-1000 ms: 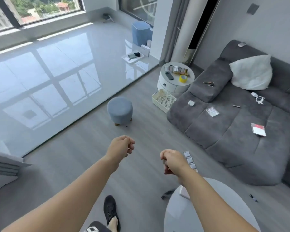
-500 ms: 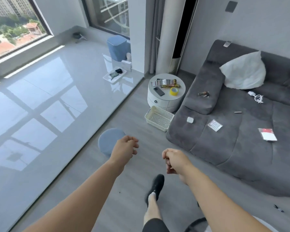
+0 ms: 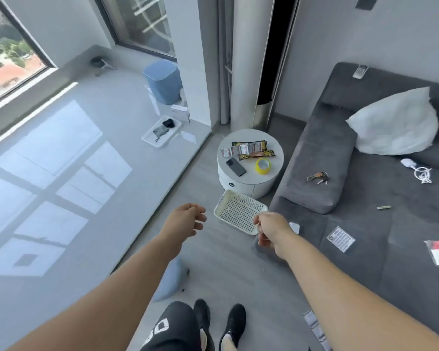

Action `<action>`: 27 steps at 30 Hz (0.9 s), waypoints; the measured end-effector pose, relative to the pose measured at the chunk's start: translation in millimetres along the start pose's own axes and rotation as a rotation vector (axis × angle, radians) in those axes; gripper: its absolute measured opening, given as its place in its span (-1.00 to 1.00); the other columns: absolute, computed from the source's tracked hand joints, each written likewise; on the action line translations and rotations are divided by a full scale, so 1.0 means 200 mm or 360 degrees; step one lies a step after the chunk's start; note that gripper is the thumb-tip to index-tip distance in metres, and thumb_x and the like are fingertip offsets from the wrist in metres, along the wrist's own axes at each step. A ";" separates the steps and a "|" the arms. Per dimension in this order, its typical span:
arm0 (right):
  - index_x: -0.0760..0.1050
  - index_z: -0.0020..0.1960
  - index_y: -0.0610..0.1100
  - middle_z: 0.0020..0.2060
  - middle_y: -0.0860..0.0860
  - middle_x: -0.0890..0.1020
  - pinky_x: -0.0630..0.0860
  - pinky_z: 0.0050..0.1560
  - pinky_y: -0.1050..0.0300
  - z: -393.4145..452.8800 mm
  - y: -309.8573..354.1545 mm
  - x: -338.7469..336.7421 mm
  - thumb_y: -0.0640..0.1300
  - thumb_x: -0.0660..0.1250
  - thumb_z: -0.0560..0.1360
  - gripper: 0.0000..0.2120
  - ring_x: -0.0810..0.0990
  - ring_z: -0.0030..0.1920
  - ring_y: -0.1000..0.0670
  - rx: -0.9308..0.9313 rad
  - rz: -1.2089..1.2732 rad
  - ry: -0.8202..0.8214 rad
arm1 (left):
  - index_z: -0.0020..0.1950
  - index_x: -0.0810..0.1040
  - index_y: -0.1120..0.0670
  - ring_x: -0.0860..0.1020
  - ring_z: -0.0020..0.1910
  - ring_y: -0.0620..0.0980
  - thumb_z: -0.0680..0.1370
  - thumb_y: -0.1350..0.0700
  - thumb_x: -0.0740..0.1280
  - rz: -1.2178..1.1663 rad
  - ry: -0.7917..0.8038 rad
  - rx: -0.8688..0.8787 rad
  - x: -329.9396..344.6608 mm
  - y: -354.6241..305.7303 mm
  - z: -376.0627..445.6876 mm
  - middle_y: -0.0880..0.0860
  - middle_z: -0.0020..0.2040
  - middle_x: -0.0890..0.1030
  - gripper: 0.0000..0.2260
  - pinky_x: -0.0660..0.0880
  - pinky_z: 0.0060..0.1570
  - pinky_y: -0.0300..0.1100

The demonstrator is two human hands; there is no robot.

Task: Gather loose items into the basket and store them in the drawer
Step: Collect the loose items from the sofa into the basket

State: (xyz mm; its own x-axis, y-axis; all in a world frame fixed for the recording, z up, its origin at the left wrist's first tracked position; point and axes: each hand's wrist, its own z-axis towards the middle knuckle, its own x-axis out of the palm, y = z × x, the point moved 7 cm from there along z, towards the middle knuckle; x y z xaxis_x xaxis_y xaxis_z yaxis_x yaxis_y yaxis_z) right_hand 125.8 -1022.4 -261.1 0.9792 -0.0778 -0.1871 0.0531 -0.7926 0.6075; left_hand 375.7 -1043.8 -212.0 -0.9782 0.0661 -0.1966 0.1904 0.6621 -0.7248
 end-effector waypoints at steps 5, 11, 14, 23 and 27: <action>0.59 -0.09 -0.13 -0.40 -0.12 0.44 0.43 -0.23 0.03 0.36 0.13 -0.20 -0.32 0.04 0.55 -0.65 0.37 -0.47 -0.07 0.0191 -0.0016 -0.0156 | 0.14 0.63 0.15 0.55 -0.22 0.02 0.65 0.19 0.21 0.0098 0.0093 -0.0078 0.19 -0.27 0.47 0.06 -0.12 0.64 -0.79 0.44 -0.20 -0.15; 0.59 -0.12 -0.16 -0.38 -0.13 0.48 0.35 -0.47 0.23 0.81 0.13 -0.29 -0.34 0.08 0.57 -0.68 0.39 -0.51 -0.07 0.0387 0.0082 -0.0296 | 0.10 0.61 0.15 0.50 -0.27 0.02 0.65 0.19 0.25 0.0268 0.0239 -0.0249 0.48 -0.42 1.14 0.08 -0.15 0.61 -0.85 0.37 -0.30 -0.17; 0.61 -0.09 -0.16 -0.34 -0.14 0.53 0.38 -0.44 0.22 1.16 0.07 -0.30 -0.32 0.09 0.58 -0.68 0.41 -0.50 -0.07 0.0564 0.0226 -0.0402 | 0.07 0.60 0.12 0.49 -0.31 0.00 0.65 0.20 0.22 0.0504 0.0379 -0.0317 0.70 -0.45 1.58 0.06 -0.19 0.60 -0.84 0.35 -0.30 -0.18; 0.54 -0.14 -0.14 -0.31 -0.09 0.58 0.38 -0.27 0.13 2.17 -0.31 0.02 -0.31 0.13 0.58 -0.75 0.46 -0.33 -0.07 0.1014 0.0619 -0.0415 | 0.00 0.60 0.12 0.46 -0.37 -0.01 0.63 0.20 0.27 0.0928 0.0625 -0.0547 1.07 -0.07 2.65 0.07 -0.22 0.60 -0.88 0.32 -0.34 -0.20; 0.63 -0.01 -0.22 -0.19 -0.07 0.58 0.56 -0.10 0.01 2.73 -0.57 0.20 -0.13 0.20 0.47 -0.72 0.51 -0.21 -0.08 0.0934 0.0349 -0.0315 | 0.06 0.59 0.18 0.46 -0.35 0.02 0.65 0.23 0.26 0.1154 0.0595 -0.0673 1.07 0.40 3.15 0.10 -0.21 0.60 -0.88 0.33 -0.35 -0.20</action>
State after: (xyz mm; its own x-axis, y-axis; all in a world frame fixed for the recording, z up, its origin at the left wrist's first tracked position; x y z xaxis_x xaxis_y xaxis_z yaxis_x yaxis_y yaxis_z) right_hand 51.1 -1265.4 -759.5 0.8977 -0.3407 -0.2796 -0.3142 -0.9396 0.1360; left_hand 233.0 -1446.2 -728.0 -0.6077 0.7603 -0.2294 0.7940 0.5771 -0.1910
